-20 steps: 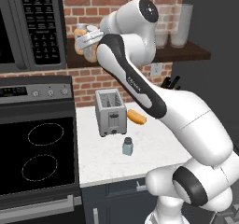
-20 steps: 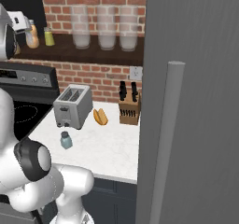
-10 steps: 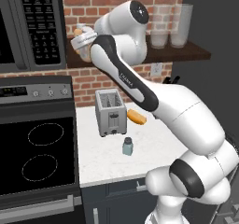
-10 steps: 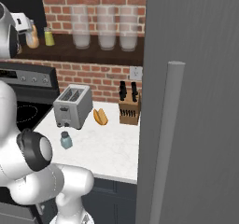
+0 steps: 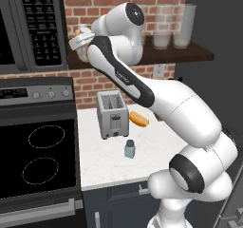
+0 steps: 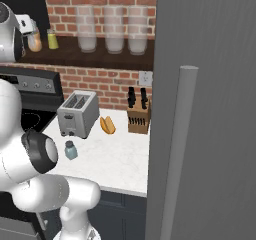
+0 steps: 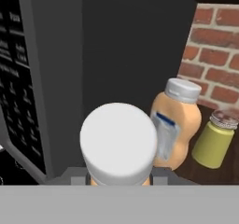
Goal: Put the shaker and condiment bottle from the counter next to their counterparts in the cabinet.
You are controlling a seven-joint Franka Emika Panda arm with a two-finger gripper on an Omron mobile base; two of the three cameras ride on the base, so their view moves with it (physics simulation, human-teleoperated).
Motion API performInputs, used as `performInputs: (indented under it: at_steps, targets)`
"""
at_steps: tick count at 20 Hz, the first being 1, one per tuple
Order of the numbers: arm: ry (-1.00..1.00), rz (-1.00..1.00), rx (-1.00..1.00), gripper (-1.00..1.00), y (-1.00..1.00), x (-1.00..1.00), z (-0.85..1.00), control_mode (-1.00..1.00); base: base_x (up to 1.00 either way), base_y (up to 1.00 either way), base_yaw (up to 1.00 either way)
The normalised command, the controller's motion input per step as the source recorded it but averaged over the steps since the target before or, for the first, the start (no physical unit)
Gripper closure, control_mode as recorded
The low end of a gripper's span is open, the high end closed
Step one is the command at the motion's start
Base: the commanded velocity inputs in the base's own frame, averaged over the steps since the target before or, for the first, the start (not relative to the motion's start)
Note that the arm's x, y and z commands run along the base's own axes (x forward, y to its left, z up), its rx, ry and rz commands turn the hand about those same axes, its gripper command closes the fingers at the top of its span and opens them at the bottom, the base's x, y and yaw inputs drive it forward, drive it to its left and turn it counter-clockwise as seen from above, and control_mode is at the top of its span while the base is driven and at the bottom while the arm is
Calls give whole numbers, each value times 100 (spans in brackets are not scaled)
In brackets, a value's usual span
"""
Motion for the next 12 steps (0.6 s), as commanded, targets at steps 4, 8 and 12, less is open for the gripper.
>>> performInputs:
  at_steps: [4,8,12]
  targets:
    - [0,0,0,100,10,20,-3,-100,0,0,0]
    - [0,0,0,100,11,16,-7,-100,0,0,0]
    - [0,0,0,100,10,10,-9,-100,0,0,0]
